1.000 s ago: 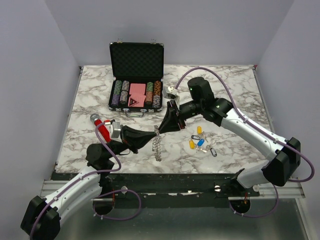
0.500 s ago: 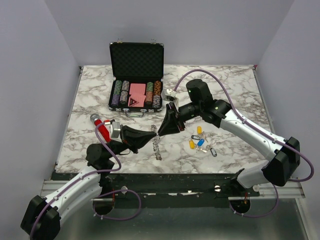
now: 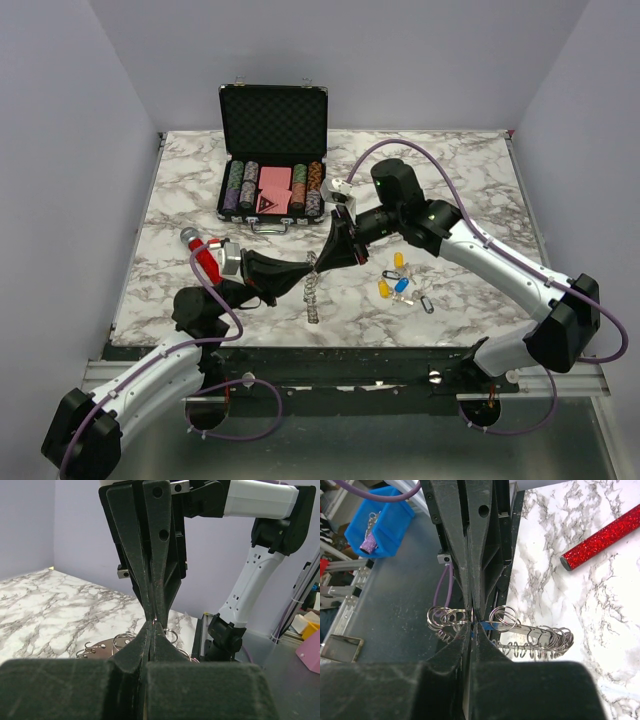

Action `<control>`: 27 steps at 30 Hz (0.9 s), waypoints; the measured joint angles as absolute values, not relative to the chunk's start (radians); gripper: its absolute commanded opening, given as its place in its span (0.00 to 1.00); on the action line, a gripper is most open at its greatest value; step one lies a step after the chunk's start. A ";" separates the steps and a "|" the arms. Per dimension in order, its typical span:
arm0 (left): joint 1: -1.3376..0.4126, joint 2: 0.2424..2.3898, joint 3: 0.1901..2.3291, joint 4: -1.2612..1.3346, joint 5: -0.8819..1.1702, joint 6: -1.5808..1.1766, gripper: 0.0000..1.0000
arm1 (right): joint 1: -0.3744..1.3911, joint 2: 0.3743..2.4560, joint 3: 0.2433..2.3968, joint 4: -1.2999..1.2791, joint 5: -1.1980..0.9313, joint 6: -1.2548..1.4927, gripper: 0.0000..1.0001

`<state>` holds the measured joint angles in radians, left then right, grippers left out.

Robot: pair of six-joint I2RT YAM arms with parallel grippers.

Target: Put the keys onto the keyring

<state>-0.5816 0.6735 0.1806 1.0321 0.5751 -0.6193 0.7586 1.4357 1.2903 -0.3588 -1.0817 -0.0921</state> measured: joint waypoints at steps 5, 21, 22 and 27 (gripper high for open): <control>-0.582 0.673 0.181 1.032 0.572 -0.622 0.00 | 0.759 1.436 1.290 -0.360 -1.082 -0.097 0.01; -0.583 0.619 0.181 0.943 0.577 -0.598 0.20 | 0.765 1.438 1.324 -0.466 -1.066 -0.248 0.00; -0.582 0.613 0.181 0.934 0.576 -0.594 0.24 | 0.765 1.438 1.324 -0.477 -1.065 -0.262 0.00; -0.582 0.568 0.192 0.862 0.576 -0.564 0.45 | 0.764 1.438 1.325 -0.550 -1.050 -0.327 0.01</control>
<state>-0.5816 0.5682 0.1921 0.8616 0.5762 -0.5636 0.7643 1.4380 1.3254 -0.5503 -1.0504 -0.3275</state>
